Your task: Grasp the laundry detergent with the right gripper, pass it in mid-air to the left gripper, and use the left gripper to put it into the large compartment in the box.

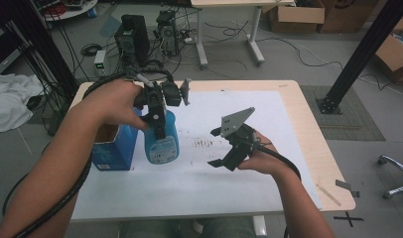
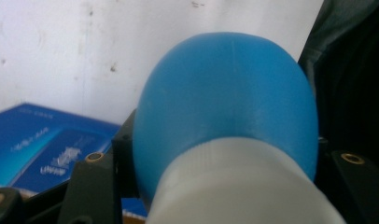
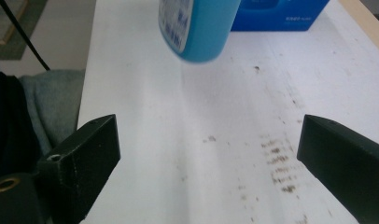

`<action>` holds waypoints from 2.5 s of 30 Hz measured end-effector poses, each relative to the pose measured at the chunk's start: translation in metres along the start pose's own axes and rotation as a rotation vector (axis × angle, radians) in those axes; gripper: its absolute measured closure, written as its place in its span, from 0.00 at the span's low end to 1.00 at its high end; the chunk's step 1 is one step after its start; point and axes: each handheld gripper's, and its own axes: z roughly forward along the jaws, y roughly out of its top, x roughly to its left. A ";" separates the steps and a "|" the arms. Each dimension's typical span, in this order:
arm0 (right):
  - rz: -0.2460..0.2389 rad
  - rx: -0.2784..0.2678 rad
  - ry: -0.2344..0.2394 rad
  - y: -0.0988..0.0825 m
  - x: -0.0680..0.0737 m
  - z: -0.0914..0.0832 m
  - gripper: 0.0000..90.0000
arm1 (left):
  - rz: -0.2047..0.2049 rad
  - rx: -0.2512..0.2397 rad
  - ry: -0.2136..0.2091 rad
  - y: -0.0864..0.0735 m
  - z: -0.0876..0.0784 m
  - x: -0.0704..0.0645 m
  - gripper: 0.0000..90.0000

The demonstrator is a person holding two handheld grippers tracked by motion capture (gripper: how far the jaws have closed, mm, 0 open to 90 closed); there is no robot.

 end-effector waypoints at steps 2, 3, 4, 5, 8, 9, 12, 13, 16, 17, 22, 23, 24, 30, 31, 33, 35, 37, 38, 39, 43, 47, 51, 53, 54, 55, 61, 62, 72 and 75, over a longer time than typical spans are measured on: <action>-0.007 0.027 -0.004 0.000 0.001 -0.005 0.05 | -0.045 0.000 -0.005 -0.002 -0.006 0.004 0.43; -0.011 0.043 -0.006 0.000 0.001 -0.008 0.04 | -0.065 0.000 -0.004 -0.003 -0.010 0.006 0.43; -0.012 0.058 -0.005 0.000 0.001 -0.010 0.03 | -0.086 -0.002 -0.003 -0.005 -0.013 0.008 0.43; -0.013 0.075 -0.004 0.000 0.001 -0.012 0.01 | -0.111 -0.003 -0.006 -0.006 -0.017 0.010 0.43; -0.022 0.173 0.003 0.003 -0.001 -0.019 0.00 | -0.202 -0.021 -0.010 -0.016 -0.036 0.019 0.43; -0.023 0.205 0.008 0.003 -0.002 -0.022 0.00 | -0.202 -0.021 -0.010 -0.016 -0.036 0.019 0.43; -0.018 0.272 0.017 0.004 -0.006 -0.027 0.00 | -0.309 -0.025 -0.002 -0.026 -0.056 0.026 0.43; -0.018 0.292 0.020 0.003 -0.009 -0.029 0.00 | -0.309 -0.025 -0.002 -0.026 -0.056 0.026 0.43; -0.010 0.341 0.013 0.002 -0.014 -0.034 0.00 | -0.389 -0.015 -0.004 -0.034 -0.069 0.032 0.43; -0.010 0.341 0.013 0.002 -0.014 -0.034 0.00 | -0.426 -0.012 -0.007 -0.038 -0.074 0.036 0.43; -0.004 0.370 0.003 0.001 -0.021 -0.045 0.00 | -0.643 0.012 -0.046 -0.062 -0.088 0.054 0.43; -0.004 0.381 0.004 0.001 -0.023 -0.048 0.00 | -0.677 0.012 -0.051 -0.065 -0.089 0.056 0.43; -0.004 0.385 0.005 0.000 -0.023 -0.048 0.00 | -0.707 0.012 -0.055 -0.068 -0.089 0.058 0.43; -0.013 0.411 0.010 -0.004 -0.025 -0.049 0.00 | -0.901 0.013 -0.061 -0.094 -0.094 0.071 0.43; -0.016 0.413 0.011 -0.005 -0.024 -0.048 0.00 | -0.927 0.007 -0.058 -0.098 -0.095 0.073 0.43; -0.012 0.418 0.015 -0.007 -0.024 -0.047 0.00 | -0.984 -0.009 -0.057 -0.108 -0.096 0.076 0.43; -0.012 0.424 0.015 -0.009 -0.024 -0.045 0.00 | -1.015 -0.016 -0.048 -0.115 -0.097 0.079 0.43; -0.010 0.423 0.016 -0.009 -0.023 -0.045 0.00 | -1.056 -0.023 -0.029 -0.121 -0.097 0.082 0.43; -0.011 0.424 0.016 -0.009 -0.023 -0.045 0.00 | -1.059 -0.022 -0.017 -0.124 -0.097 0.083 0.43; -0.014 0.420 0.015 -0.009 -0.023 -0.046 0.00 | -1.077 -0.021 -0.009 -0.128 -0.096 0.085 0.43; -0.015 0.416 0.003 -0.009 -0.023 -0.049 0.00 | -1.106 -0.011 0.003 -0.135 -0.089 0.090 0.43; -0.012 0.418 -0.002 -0.009 -0.022 -0.050 0.00 | -1.121 -0.024 -0.013 -0.143 -0.077 0.098 0.43; -0.013 0.421 -0.002 -0.008 -0.021 -0.050 0.00 | -1.141 -0.030 -0.020 -0.149 -0.062 0.103 0.43; -0.012 0.421 -0.005 -0.007 -0.020 -0.049 0.00 | -1.134 -0.018 -0.027 -0.149 -0.052 0.105 0.43; -0.012 0.417 -0.005 -0.007 -0.020 -0.049 0.00 | -1.131 -0.021 -0.027 -0.150 -0.048 0.106 0.43; -0.014 0.416 -0.004 -0.007 -0.020 -0.048 0.00 | -1.130 -0.019 -0.036 -0.150 -0.044 0.107 0.43; -0.014 0.417 0.002 -0.008 -0.018 -0.043 0.00 | -1.128 -0.019 -0.051 -0.148 -0.022 0.110 0.43; -0.014 0.417 0.002 -0.008 -0.018 -0.043 0.00 | -1.128 -0.019 -0.051 -0.148 -0.022 0.110 0.43; -0.010 0.422 0.012 -0.012 -0.018 -0.041 0.00 | -1.120 -0.014 -0.074 -0.140 0.020 0.113 0.43; -0.008 0.428 0.013 -0.013 -0.018 -0.041 0.00 | -1.116 -0.006 -0.084 -0.138 0.034 0.116 0.43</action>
